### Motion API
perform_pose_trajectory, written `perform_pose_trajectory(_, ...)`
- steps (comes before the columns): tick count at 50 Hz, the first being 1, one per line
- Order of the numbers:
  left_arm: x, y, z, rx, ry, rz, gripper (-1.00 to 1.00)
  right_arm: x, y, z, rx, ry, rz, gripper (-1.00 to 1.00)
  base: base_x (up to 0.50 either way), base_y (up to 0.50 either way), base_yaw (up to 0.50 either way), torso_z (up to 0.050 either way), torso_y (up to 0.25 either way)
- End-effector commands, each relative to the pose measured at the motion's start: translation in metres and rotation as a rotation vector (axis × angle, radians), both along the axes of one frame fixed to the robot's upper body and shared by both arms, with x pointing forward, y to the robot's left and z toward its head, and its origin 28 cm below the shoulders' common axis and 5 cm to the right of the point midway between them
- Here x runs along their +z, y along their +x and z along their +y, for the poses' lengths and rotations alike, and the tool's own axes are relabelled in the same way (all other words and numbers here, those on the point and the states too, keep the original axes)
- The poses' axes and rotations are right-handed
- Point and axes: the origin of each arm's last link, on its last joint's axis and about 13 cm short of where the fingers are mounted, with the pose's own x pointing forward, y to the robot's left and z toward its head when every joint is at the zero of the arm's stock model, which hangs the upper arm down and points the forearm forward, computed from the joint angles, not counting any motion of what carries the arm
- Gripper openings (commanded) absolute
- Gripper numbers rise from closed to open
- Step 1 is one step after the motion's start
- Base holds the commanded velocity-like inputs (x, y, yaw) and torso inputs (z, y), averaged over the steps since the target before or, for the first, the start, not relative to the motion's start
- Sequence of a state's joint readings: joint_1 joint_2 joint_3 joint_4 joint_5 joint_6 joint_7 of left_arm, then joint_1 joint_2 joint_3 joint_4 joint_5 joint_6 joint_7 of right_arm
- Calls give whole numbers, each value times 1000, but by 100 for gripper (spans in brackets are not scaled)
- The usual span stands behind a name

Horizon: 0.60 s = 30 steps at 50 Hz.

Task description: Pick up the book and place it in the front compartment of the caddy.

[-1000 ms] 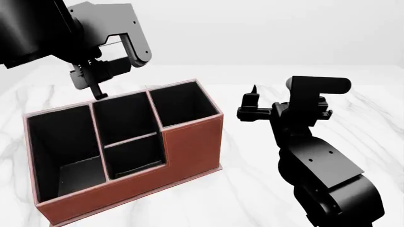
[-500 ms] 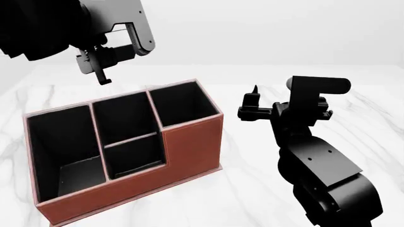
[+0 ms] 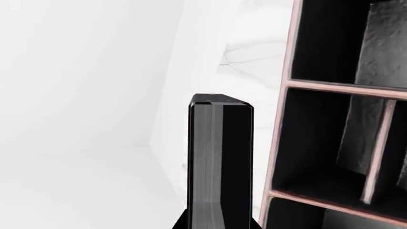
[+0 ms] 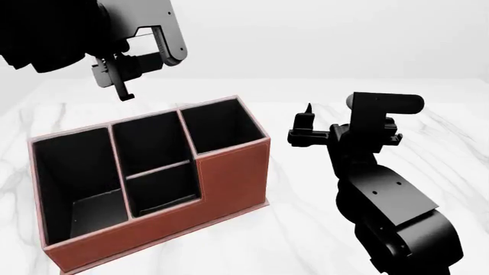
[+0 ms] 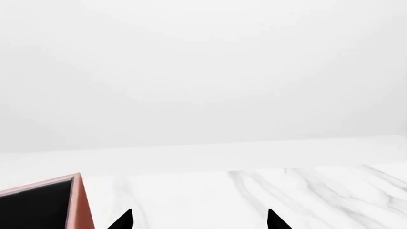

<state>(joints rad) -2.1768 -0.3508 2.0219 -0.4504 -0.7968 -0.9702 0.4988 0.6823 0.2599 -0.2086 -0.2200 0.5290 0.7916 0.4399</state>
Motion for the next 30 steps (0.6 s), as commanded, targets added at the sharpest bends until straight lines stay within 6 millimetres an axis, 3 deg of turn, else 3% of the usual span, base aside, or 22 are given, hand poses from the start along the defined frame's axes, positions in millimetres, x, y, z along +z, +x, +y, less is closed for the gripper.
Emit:
perform_pose_trajectory(1,10,-1,1,4,51,-88,-100,0,0,0,0,0,1,100,0,0,0,0,0)
perform_pose_trajectory(10,10,0,1,-2,53,-83,-100,0,0,0,1,0,0,100,0,0,0,0,2)
perform_pose_trajectory(21,-13,-1,1,-27,-193,156,-100,-1,0,0,0,4,4,100,0,0,0,0,1)
perform_pose_trajectory(30,-17,1,2,-18,-205,191,-100,-2,1,0,1,3,7,100,0,0,0,0,1)
